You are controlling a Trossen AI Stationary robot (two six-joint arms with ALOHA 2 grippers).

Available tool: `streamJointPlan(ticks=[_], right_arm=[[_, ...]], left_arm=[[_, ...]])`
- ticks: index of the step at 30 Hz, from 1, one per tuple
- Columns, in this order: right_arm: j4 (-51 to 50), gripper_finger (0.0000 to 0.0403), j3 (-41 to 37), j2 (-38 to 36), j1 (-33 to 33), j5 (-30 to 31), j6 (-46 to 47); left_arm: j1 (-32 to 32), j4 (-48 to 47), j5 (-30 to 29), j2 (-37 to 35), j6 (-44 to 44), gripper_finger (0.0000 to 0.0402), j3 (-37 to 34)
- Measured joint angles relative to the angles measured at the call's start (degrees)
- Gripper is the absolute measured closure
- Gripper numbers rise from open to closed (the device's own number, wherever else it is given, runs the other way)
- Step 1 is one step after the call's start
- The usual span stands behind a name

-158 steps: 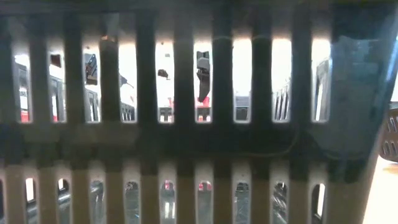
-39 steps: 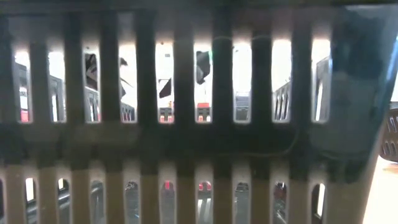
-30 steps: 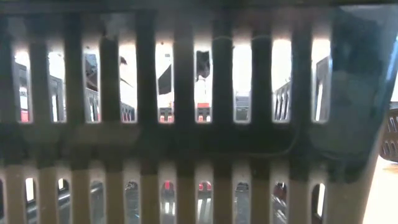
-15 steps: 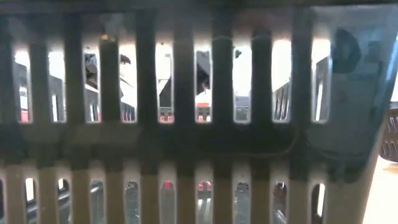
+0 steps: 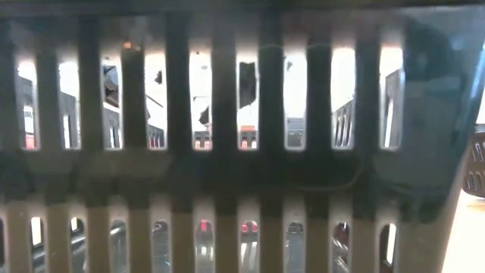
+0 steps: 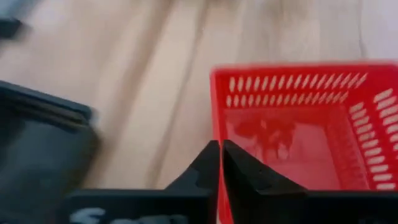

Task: Stack baskets on shelf by color
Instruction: Stack the red bin on top of the red bins on the shelf

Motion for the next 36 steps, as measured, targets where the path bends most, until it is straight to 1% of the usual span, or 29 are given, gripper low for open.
streamJointPlan(ticks=[2, 3, 8, 10, 12, 15, 17, 20, 22, 24, 28, 32, 34, 36], right_arm=[[-0.7, 0.0390, 0.0, -3.5, -1.3, -4.0, -0.5], [-0.7, 0.0389, 0.0, -5.6, -1.9, -4.2, -0.4], [-2.0, 0.0400, 0.1, -17.6, -5.1, -0.4, -5.0], [-3.7, 0.0393, 0.1, -20.2, -5.7, 0.4, -5.2], [-4.4, 0.0385, -0.4, -20.7, -5.8, 0.3, -4.7], [-3.0, 0.0365, -3.6, -18.5, -4.5, 0.6, -3.5], [1.8, 0.0345, -6.7, -15.4, -3.3, -0.1, -1.3], [8.2, 0.0309, -10.1, -10.1, -2.0, -3.2, 1.4], [12.6, 0.0284, -10.0, -7.4, -1.7, -4.3, 3.1], [13.5, 0.0260, -8.9, -4.5, -1.5, -4.3, 4.1], [11.3, 0.0227, -6.4, 1.0, -1.3, -4.1, 3.9], [10.8, 0.0224, -5.2, 3.8, -1.2, -4.2, 3.6], [9.7, 0.0237, -5.2, 4.5, -1.1, -4.3, 3.5], [8.9, 0.0266, -5.2, 4.6, -1.3, -4.5, 3.5]], left_arm=[[0.0, -0.1, 0.1, 0.0, 0.1, 0.0268, 0.0], [0.0, -0.1, 0.3, 0.0, 0.3, 0.0268, 0.0], [0.0, -0.2, 0.6, 0.0, 1.6, 0.0268, 0.0], [0.0, -0.5, 0.6, 0.0, 1.6, 0.0268, 0.0], [0.0, -0.6, 0.6, 0.0, 1.6, 0.0268, 0.0], [0.0, -0.5, 0.5, 0.0, 1.7, 0.0268, 0.0], [0.1, -0.4, 0.5, 0.0, 1.7, 0.0268, 0.0], [0.2, -0.1, 0.5, 0.0, 1.7, 0.0268, 0.0], [0.2, 0.3, 0.5, 0.0, 1.7, 0.0268, 0.0], [0.3, 0.8, 0.5, 0.0, 1.7, 0.0268, 0.0], [0.4, 1.5, 0.5, 0.0, 1.7, 0.0268, 0.0], [0.4, 1.4, 0.5, 0.0, 1.4, 0.0268, 0.0], [0.4, 1.5, 0.5, 0.0, 1.4, 0.0268, 0.0], [0.5, 1.5, 0.5, 0.0, 1.8, 0.0268, 0.0]])
